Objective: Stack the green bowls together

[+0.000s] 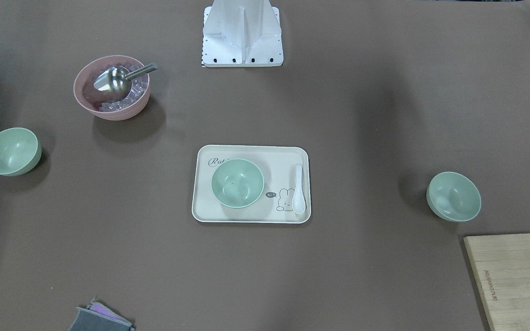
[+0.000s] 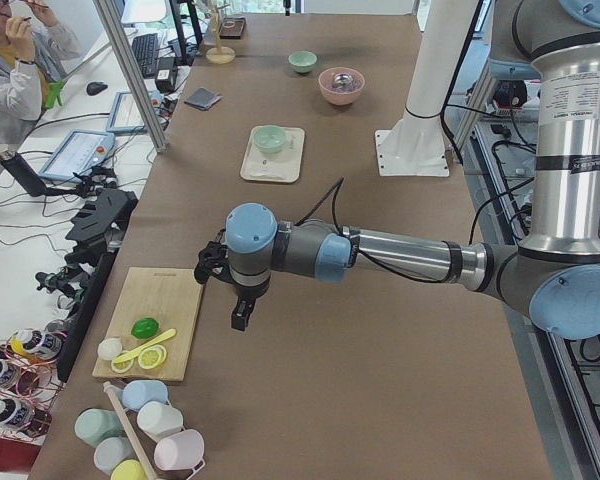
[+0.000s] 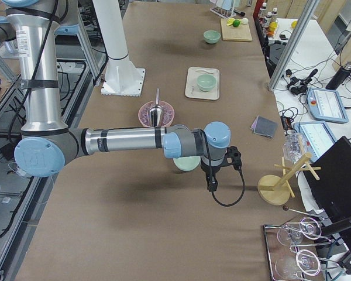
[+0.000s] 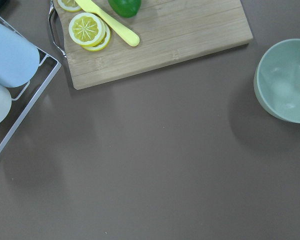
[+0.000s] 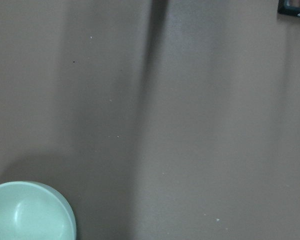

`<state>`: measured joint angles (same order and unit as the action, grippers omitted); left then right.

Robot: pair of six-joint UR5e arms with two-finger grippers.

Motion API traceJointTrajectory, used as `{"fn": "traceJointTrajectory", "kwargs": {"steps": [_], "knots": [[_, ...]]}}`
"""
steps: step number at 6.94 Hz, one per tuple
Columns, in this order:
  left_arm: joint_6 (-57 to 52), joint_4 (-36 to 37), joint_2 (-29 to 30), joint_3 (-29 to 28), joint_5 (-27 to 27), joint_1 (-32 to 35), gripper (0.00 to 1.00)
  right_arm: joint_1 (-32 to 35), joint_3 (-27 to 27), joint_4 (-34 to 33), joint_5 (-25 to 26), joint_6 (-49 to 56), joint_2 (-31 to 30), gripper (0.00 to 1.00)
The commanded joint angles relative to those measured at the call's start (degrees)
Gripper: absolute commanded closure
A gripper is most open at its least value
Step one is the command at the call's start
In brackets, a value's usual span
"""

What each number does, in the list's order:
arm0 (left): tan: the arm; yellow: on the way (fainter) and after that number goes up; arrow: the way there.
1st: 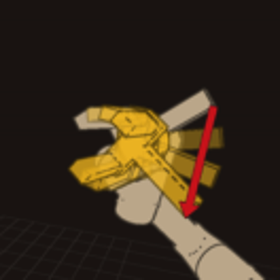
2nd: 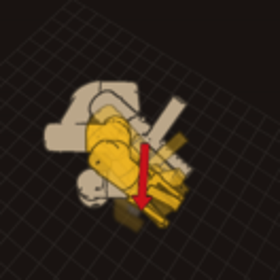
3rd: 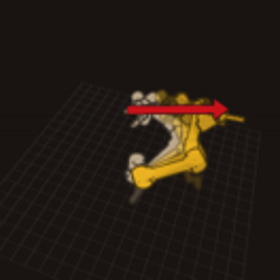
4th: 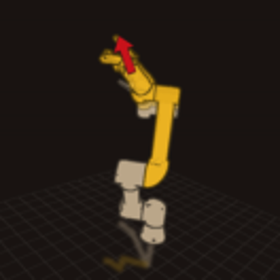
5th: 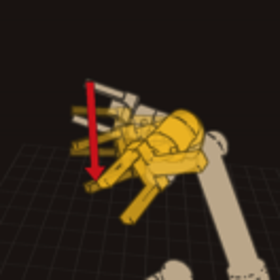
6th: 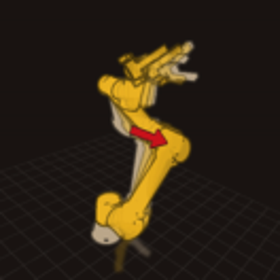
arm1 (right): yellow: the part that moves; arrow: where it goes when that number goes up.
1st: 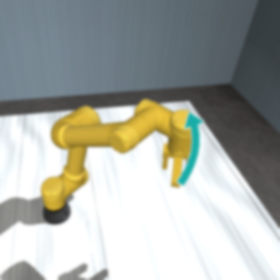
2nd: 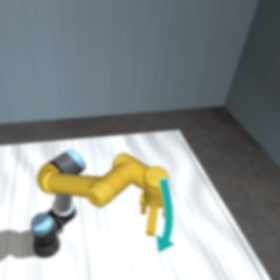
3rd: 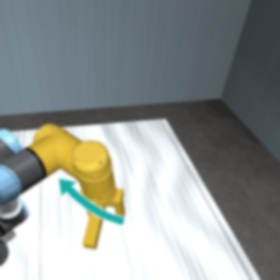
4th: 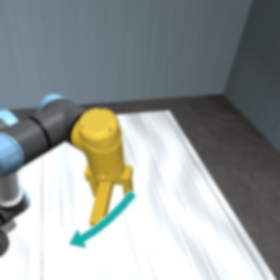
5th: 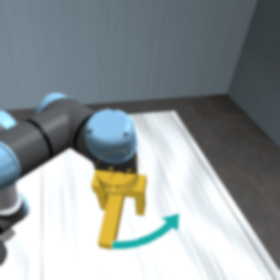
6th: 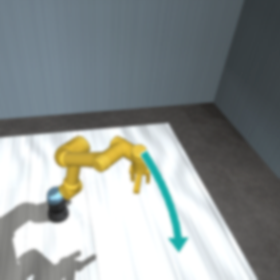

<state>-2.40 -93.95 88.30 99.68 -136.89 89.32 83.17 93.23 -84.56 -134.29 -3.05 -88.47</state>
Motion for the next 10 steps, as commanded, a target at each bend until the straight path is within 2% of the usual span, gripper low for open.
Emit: {"fn": "traceJointTrajectory", "kwargs": {"steps": [1,3,6,7,9,10], "knots": [[4.67,-1.75,2.22,-0.53,0.31,-3.62,0.02,-8.25,-0.76,11.64,0.78,-15.51,-1.87,0.02],[9.68,-1.76,5.21,-1.49,0.4,-6.6,0.02,-13.63,-0.86,12.93,2.36,-18.48,-1.88,0.06],[12.5,-1.76,5.66,-0.89,0.4,-7.23,0.02,-16.02,-0.24,13.62,2.1,-21.21,-3.98,0.15],[12.51,-1.77,5.66,-0.89,0.31,-7.15,0.02,-17.33,-0.68,19.29,2.1,-21.38,-6.78,0.15],[12.51,-1.68,5.57,-0.45,0.31,-7.14,0.02,-18.65,-1.03,21.63,2.36,-21.9,-8.56,0.19],[12.51,-1.68,5.22,0.16,0.48,-7.14,0.02,-18.66,-1.12,21.63,2.63,-22.52,-8.56,0.29]]}}
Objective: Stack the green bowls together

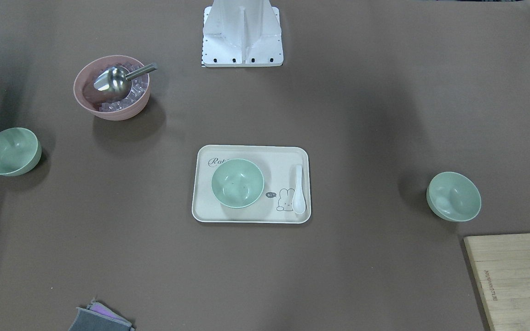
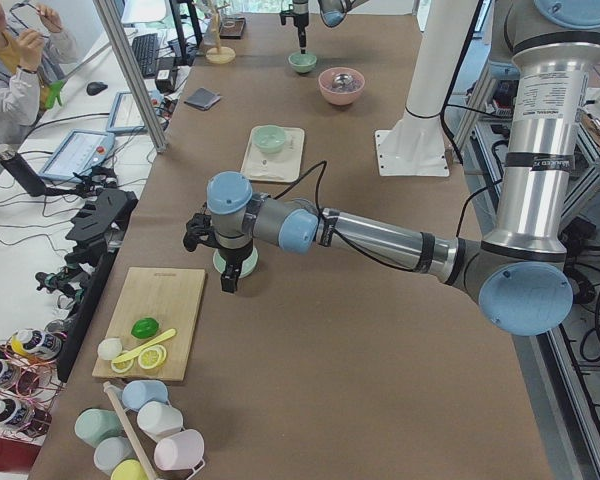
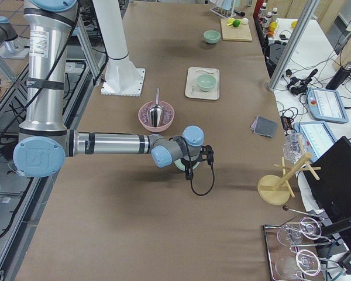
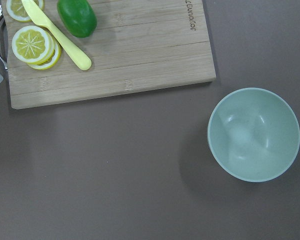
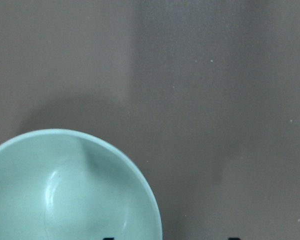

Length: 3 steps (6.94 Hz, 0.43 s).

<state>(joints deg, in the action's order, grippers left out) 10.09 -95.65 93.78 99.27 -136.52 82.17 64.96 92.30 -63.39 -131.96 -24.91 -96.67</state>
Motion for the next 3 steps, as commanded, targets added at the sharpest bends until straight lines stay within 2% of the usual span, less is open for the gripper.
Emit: {"fn": "traceJointTrajectory", "kwargs": {"steps": [1,2,3], "knots": [[0.02,0.03,-0.27,0.4,0.2,0.01,0.02,-0.62,-0.8,0.46,0.13,-1.1,0.07,0.41],[-0.07,0.03,-0.27,0.4,0.2,0.01,0.02,-0.8,-0.9,0.46,0.13,-2.59,0.42,0.72],[-0.16,0.03,-0.35,0.23,0.29,0.01,0.02,-1.06,-0.9,0.46,0.13,-4.34,0.78,0.92]]}}
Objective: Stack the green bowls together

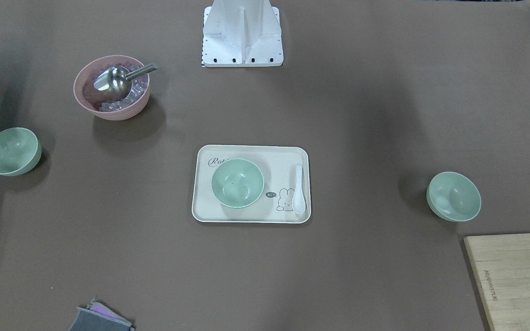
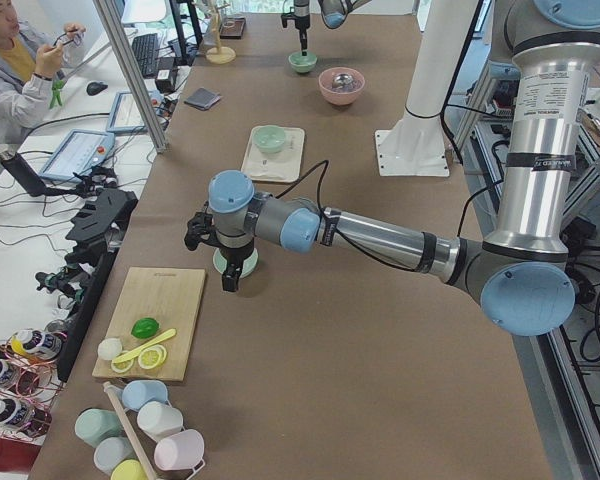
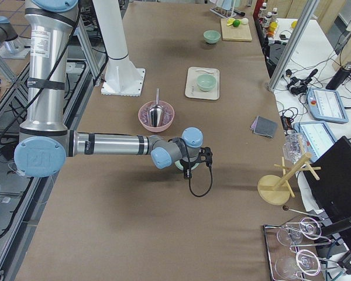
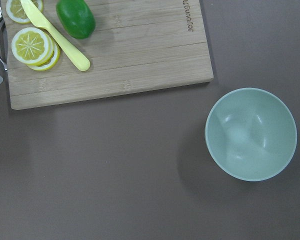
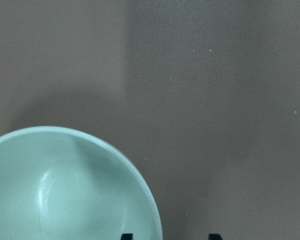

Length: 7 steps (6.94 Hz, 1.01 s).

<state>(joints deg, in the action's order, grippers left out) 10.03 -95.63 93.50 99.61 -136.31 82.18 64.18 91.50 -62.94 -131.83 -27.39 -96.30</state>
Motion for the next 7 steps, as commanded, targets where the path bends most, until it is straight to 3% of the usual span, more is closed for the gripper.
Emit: {"fn": "traceJointTrajectory", "kwargs": {"steps": [1,4,6,7], "knots": [[-0.09,0.0,-0.43,0.14,0.08,0.09,0.02,-0.54,-0.1,-0.07,0.08,-2.92,1.2,1.0],[-0.27,0.0,0.18,-0.81,0.86,-0.26,0.02,-0.28,3.39,-1.03,-0.88,-3.54,3.14,1.0],[1.56,-1.04,4.11,-5.88,2.45,-2.28,0.02,-0.63,5.7,-1.83,-2.63,-18.76,10.56,1.0],[5.75,-6.27,5.97,-10.18,2.54,-6.02,0.03,-2.64,5.88,-1.74,-3.69,-25.54,14.87,1.0]]}}
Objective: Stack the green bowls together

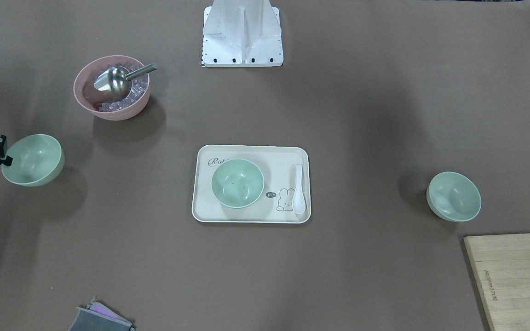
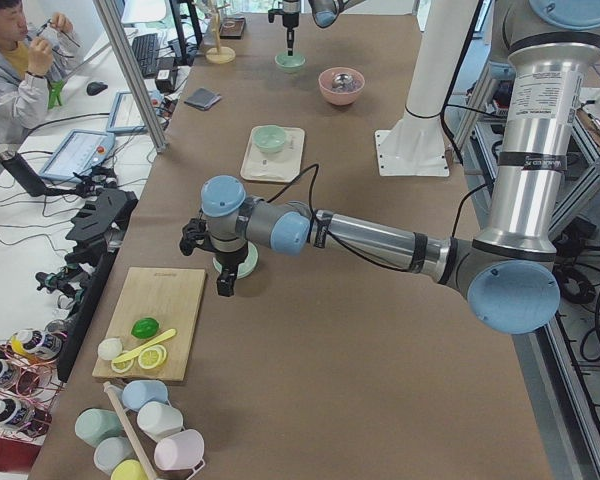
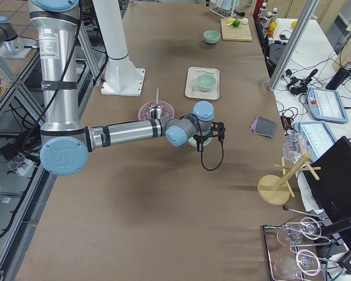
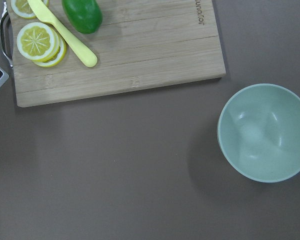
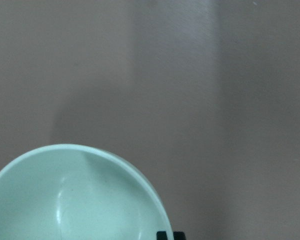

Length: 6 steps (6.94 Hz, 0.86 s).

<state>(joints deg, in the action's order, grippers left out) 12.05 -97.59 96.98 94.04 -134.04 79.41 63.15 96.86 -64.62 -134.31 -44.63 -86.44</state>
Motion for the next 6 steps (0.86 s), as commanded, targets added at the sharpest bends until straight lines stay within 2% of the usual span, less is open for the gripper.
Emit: {"fn": "traceJointTrajectory", "kwargs": {"steps": [1,2,4,6], "knots": [[9.07,-10.89,3.47,-8.48,0.36,-7.56,0.03,-5.28,0.43,-0.15,-0.61,-17.07,10.01,1.0],[13.3,-15.04,5.83,-12.52,0.27,-9.52,0.05,-8.37,0.35,-1.98,0.35,-25.08,14.67,1.0],[15.54,-16.4,9.8,-17.37,2.19,-13.66,0.12,-11.63,0.69,-9.27,4.03,-30.93,23.47,1.0],[15.54,-19.47,10.42,-21.07,2.91,-16.21,0.25,-15.5,0.43,-9.56,7.73,-37.6,27.53,1.0]]}}
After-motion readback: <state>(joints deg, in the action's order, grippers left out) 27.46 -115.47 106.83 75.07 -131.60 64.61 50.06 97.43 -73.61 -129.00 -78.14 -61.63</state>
